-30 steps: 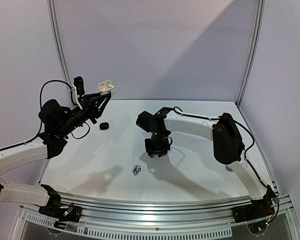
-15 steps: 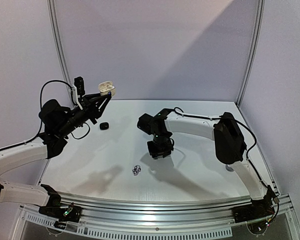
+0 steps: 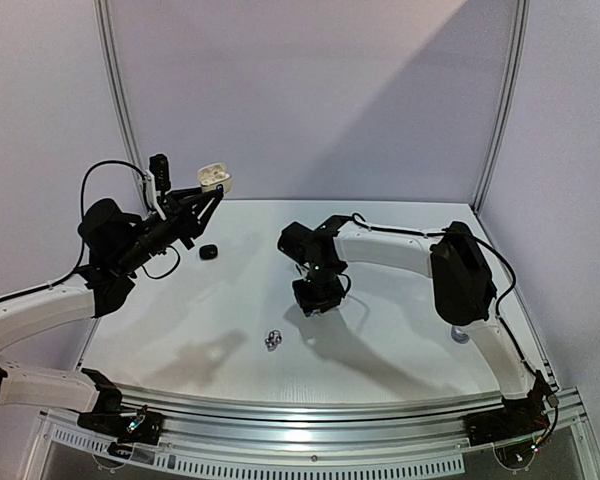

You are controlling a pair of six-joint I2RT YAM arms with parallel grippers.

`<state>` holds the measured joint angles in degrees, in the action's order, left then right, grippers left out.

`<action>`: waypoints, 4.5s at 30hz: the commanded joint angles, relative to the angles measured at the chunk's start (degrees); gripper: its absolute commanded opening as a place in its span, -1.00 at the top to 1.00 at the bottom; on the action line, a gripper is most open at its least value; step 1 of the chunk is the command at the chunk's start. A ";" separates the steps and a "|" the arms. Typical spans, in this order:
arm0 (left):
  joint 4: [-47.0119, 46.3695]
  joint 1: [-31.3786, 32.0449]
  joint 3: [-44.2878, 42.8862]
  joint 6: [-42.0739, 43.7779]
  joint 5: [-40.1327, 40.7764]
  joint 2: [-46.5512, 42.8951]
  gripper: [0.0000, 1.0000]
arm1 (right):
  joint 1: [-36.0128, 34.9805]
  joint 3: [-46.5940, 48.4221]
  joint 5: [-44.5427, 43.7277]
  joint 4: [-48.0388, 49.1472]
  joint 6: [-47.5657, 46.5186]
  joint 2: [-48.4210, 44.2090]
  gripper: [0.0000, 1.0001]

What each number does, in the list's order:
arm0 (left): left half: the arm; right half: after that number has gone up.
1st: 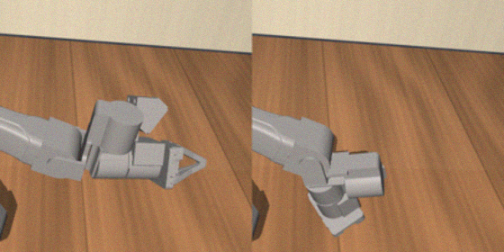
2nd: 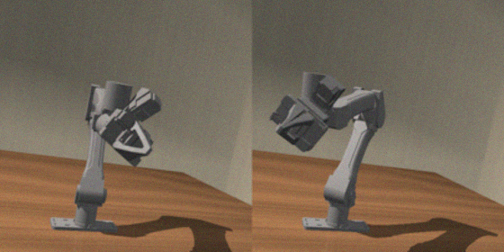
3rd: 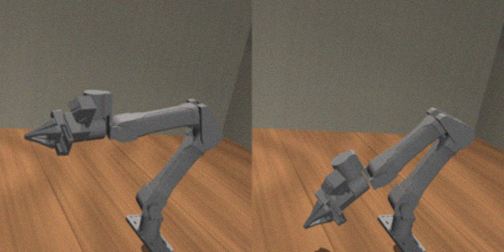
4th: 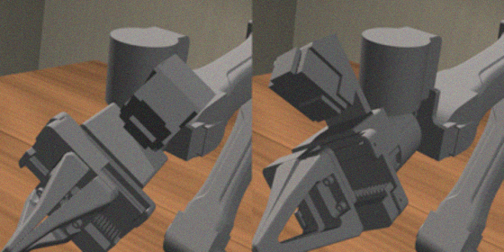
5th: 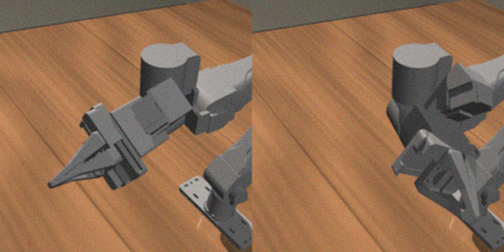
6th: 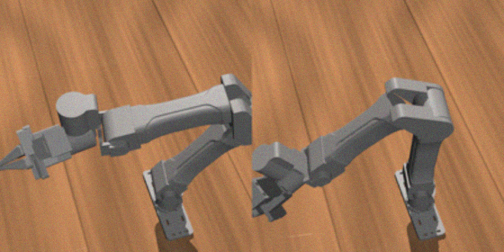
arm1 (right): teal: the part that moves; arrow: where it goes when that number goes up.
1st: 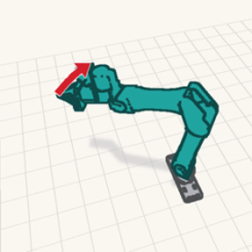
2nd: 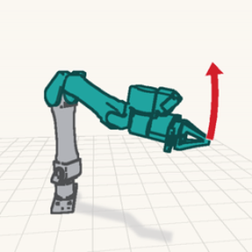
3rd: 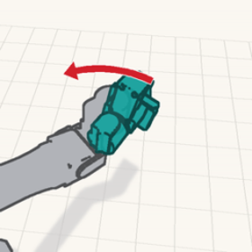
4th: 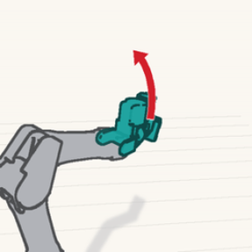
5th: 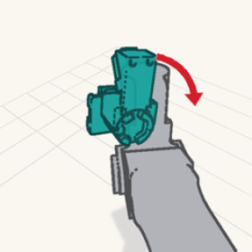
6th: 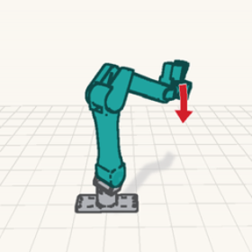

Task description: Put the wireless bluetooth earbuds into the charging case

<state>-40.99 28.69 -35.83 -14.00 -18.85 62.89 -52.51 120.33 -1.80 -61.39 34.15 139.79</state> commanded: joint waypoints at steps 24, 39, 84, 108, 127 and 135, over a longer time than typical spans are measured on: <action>1.18 -0.56 -0.99 -0.21 -0.74 -0.22 1.00 | 0.44 -0.27 -1.67 0.71 -1.68 -0.62 0.55; 1.49 -0.56 -0.66 0.66 -0.51 -0.22 1.00 | 0.93 1.42 0.05 2.39 -1.31 -2.42 1.00; -11.97 1.29 -5.12 8.52 3.15 4.29 1.00 | -9.79 2.36 10.11 71.88 -21.28 -18.42 1.00; -12.39 1.15 -4.60 12.71 0.86 3.73 1.00 | -9.75 1.37 8.30 68.68 -24.66 -18.44 1.00; -12.43 0.76 -4.42 10.61 0.64 3.57 1.00 | -9.77 -3.67 6.27 69.38 -26.25 -22.51 1.00; -11.58 0.78 -4.24 10.31 0.09 3.47 1.00 | -9.78 -1.35 7.35 71.30 -27.49 -23.55 1.00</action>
<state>-50.78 29.26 -39.79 -3.14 -17.63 66.89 -62.41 117.67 6.35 10.37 8.14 118.76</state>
